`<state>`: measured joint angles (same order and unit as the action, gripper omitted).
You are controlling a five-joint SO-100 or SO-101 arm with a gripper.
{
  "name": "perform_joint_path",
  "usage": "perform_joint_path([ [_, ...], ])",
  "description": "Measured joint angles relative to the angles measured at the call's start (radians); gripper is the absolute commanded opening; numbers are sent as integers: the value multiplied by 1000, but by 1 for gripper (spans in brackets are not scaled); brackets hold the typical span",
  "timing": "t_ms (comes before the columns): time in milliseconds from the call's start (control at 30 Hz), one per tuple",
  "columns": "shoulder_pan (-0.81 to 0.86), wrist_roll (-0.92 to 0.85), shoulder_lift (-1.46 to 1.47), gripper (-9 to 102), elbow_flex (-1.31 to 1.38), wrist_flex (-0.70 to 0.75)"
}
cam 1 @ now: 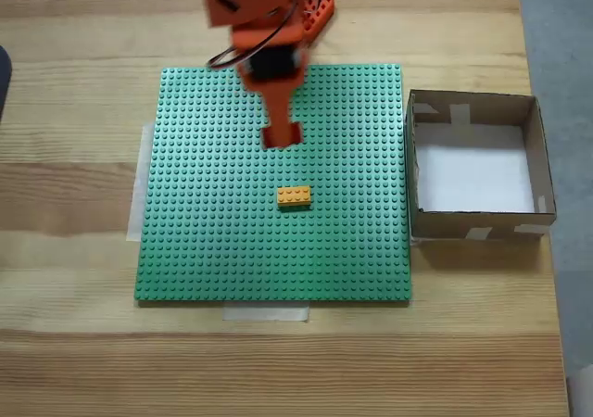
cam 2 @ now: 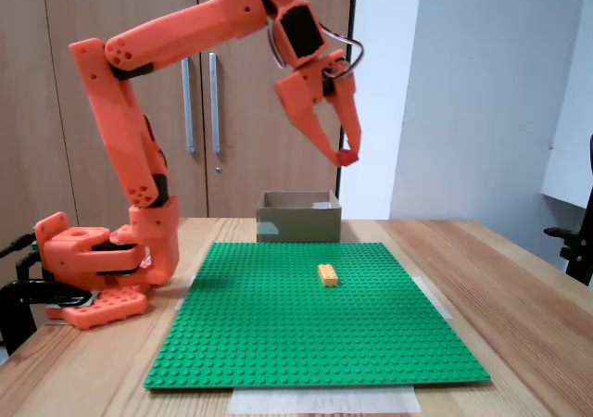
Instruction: Pick the red lego block and put it in the box.
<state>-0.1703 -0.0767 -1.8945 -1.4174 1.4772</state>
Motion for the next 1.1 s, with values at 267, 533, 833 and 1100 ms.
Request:
perform_joint_path([
  [267, -225, 57, -55, -1, -5, -9],
  [533, -394, 117, -55, -1, -52, -100],
  [833, -543, 183, -55, -1, -147, -186],
  [1100, -604, 204, 20, -1, -170, -252],
])
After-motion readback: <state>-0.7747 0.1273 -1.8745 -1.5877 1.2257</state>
